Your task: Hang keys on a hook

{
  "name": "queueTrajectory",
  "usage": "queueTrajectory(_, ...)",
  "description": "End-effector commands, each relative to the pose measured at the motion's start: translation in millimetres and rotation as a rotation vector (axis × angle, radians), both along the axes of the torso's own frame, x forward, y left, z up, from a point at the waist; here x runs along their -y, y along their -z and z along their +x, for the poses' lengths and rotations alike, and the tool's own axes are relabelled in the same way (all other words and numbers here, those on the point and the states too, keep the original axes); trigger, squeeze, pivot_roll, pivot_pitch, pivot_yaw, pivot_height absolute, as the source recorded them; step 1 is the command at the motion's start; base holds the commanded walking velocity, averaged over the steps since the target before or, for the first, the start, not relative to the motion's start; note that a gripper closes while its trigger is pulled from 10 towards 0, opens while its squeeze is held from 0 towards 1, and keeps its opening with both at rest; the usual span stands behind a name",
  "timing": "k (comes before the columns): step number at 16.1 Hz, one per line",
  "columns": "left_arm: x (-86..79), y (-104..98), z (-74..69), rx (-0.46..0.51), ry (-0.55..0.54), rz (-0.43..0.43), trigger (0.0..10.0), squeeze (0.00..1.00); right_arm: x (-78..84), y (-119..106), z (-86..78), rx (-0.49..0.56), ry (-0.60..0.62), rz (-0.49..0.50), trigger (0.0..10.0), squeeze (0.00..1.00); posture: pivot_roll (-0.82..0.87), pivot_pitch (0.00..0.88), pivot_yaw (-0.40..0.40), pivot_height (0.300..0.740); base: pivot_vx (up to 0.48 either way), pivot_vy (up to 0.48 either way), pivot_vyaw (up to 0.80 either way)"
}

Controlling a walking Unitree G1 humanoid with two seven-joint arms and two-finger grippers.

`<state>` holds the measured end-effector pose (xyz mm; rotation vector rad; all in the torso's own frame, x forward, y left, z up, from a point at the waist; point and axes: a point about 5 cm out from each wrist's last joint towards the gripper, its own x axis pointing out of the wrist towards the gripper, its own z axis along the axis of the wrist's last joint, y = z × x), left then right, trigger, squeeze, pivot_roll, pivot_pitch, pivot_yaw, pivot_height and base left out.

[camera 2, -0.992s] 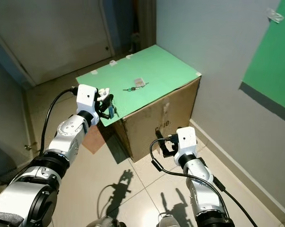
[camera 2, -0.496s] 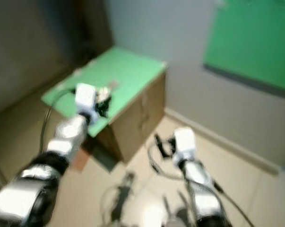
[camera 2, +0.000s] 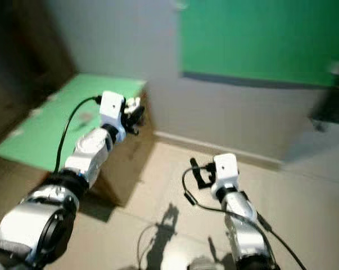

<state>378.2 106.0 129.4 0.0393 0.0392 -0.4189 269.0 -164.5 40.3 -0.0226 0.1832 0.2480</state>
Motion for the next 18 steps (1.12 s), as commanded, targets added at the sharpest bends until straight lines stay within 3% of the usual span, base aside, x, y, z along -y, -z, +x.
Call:
queueTrajectory(1, -2.5, -1.9, 2.7, -0.015, -0.001, 0.016, 0.0, 0.03, -7.2, -2.0, 0.9, 0.02, -0.018, -0.012, 10.0, 0.0, -0.32, 0.04, 0.164, 0.74, 0.0, 0.0, -0.77)
queueTrajectory(4, 0.9, -24.8, 14.9, -0.004, -0.009, 0.011, 0.0, 0.0, -11.8, -12.1, 13.0, 0.025, 0.002, -0.057, 10.0, 0.0, -0.32, 0.028, 0.167, 0.74, 0.0, 0.0, 0.0)
queueTrajectory(6, 5.2, -44.5, 22.7, -0.008, 0.026, -0.044, 0.0, 0.0, -19.6, -27.8, 23.0, 0.055, -0.031, -0.054, 10.0, 0.0, -0.32, 0.015, 0.169, 0.74, 0.0, 0.0, 0.0)
queueTrajectory(8, 13.6, -71.9, 29.9, 0.055, 0.063, -0.009, 0.0, 0.0, -28.5, -45.7, 32.2, 0.092, -0.084, -0.058, 10.0, 0.0, -0.33, 0.002, 0.172, 0.74, 0.0, 0.0, 0.0)
queueTrajectory(11, 19.1, -102.8, 37.2, 0.08, 0.077, -0.038, 0.0, 0.0, -30.4, -70.0, 44.8, 0.138, -0.084, -0.007, 10.0, 0.0, -0.34, 0.0, 0.179, 0.74, 0.0, 0.0, 0.0)
queueTrajectory(16, 31.4, -114.2, 38.2, 0.069, 0.109, -0.074, 0.0, 0.0, -32.4, -97.1, 51.2, 0.18, -0.086, 0.041, 10.0, 0.0, -0.34, 0.0, 0.179, 0.74, 0.0, 0.0, 0.0)
queueTrajectory(18, 32.5, -109.3, 37.5, 0.053, 0.118, -0.045, 0.0, 0.0, -33.4, -114.0, 54.7, 0.203, -0.187, -0.01, 10.0, 0.0, -0.33, 0.002, 0.177, 0.74, 0.0, 0.0, 0.0)
